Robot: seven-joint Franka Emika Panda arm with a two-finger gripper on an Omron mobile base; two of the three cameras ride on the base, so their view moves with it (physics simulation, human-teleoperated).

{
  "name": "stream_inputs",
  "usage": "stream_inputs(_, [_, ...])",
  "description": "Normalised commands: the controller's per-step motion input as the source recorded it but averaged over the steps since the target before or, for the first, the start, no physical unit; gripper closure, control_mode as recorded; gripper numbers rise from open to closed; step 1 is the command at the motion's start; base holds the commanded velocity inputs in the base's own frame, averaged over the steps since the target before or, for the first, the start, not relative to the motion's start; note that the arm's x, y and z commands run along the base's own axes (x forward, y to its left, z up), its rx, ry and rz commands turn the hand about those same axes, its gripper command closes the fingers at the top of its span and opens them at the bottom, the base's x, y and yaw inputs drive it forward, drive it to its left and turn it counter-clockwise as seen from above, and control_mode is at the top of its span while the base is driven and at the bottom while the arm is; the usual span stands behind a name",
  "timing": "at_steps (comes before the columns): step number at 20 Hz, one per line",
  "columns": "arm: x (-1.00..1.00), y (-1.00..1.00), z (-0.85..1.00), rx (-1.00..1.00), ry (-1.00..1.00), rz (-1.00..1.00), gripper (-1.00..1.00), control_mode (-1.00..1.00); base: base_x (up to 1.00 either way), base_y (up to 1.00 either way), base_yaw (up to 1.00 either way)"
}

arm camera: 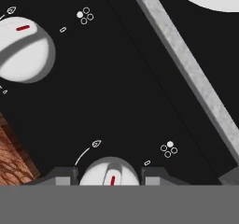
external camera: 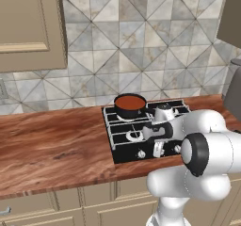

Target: Wait until the marinara sauce is simmered to a deep red color and then turn off the stove.

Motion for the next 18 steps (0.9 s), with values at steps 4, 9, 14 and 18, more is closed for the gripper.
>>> stream_inputs(4, [0.00,0.00,0.00,0.00,0.00,0.00,1.00,-1.00,0.00,0.00,0.00])
stream_inputs(9, [0.00,0.00,0.00,0.00,0.00,0.00,1.00,-1.00,0.00,0.00,0.00])
stream_inputs(14, [0.00,0.00,0.00,0.00,0.00,0.00,1.00,-1.00,0.00,0.00,0.00])
stream_inputs(18, [0.00,0.00,0.00,0.00,0.00,0.00,1.00,-1.00,0.00,0.00,0.00])
